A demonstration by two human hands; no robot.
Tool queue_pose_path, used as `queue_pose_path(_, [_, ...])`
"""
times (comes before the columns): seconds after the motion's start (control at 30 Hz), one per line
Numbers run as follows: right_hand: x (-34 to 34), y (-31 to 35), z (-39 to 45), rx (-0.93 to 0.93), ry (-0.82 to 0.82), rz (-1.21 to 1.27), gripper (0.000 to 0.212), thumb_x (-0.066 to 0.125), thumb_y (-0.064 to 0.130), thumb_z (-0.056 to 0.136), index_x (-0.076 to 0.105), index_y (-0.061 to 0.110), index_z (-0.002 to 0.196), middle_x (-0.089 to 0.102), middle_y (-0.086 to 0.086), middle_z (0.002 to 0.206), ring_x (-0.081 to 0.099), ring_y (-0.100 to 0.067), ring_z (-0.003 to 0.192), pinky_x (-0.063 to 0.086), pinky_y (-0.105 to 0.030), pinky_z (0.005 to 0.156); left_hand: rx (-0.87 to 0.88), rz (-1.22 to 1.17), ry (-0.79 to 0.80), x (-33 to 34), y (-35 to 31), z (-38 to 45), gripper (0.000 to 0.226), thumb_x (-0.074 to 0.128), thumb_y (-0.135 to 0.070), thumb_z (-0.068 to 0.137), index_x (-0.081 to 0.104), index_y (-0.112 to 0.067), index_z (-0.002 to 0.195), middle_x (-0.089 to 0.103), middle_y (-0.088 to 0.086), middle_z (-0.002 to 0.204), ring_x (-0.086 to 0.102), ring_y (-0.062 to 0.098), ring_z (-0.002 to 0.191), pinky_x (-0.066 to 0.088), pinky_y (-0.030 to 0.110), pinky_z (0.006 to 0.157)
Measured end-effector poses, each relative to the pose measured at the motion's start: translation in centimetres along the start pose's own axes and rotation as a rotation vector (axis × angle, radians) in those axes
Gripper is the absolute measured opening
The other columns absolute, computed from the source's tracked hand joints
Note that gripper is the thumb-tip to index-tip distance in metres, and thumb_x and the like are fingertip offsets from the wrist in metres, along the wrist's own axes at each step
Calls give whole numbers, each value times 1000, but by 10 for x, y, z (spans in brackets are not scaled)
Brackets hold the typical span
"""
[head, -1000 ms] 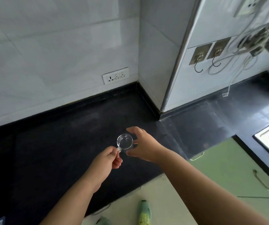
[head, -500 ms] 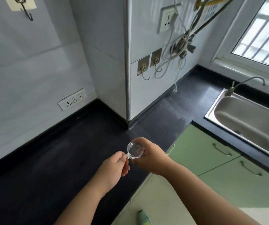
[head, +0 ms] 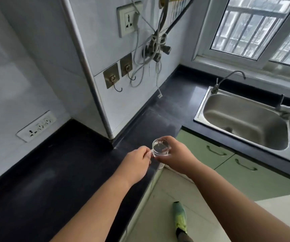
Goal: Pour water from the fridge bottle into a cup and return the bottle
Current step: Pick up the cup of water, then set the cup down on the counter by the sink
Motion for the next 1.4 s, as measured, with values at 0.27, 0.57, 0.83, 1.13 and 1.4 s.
queue_pose_path(0.27, [-28, -33, 103, -28, 40, 6, 62, 86, 35, 80, 56, 27, 134, 66, 9, 124, 66, -15, 107, 56, -36, 94, -9, 79, -109, 10, -17, 106, 23, 48, -36, 108, 69, -28, 110, 74, -11, 91, 71, 7, 89, 61, 41, 89])
queue_pose_path(0.57, [-30, -59, 220, -112, 171, -62, 62, 80, 34, 85, 52, 25, 139, 63, 8, 126, 61, -13, 95, 44, -16, 58, -129, 110, -230, 22, -6, 206, 25, 44, -30, 108, 68, -27, 116, 73, -12, 95, 71, 13, 93, 60, 45, 89])
queue_pose_path(0.83, [4, -83, 294, -111, 223, -111, 65, 82, 35, 77, 57, 25, 136, 61, 1, 134, 62, -15, 107, 47, -18, 74, -173, 356, -236, 26, 14, 264, 18, 48, -27, 106, 65, -22, 108, 70, 0, 93, 66, 22, 82, 59, 45, 73])
queue_pose_path(1.13, [31, -87, 349, -121, 205, -77, 69, 82, 33, 83, 52, 22, 144, 63, 6, 137, 63, -17, 118, 46, -21, 77, -181, 438, -282, 12, 42, 318, 23, 48, -21, 107, 66, -16, 93, 68, 3, 85, 65, 22, 76, 50, 35, 62])
queue_pose_path(1.4, [41, -92, 378, -65, 186, -42, 60, 80, 31, 86, 52, 24, 139, 65, 3, 128, 62, -18, 116, 44, -26, 83, -204, 429, -315, 8, 50, 350, 19, 51, -18, 105, 67, -15, 96, 67, 4, 87, 60, 25, 75, 41, 32, 61])
Point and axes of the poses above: each hand's wrist, its own z-axis towards the middle knuckle, its own x-axis out of the palm, y = z × x, the point moved 9 cm from there along z, towards the middle knuckle
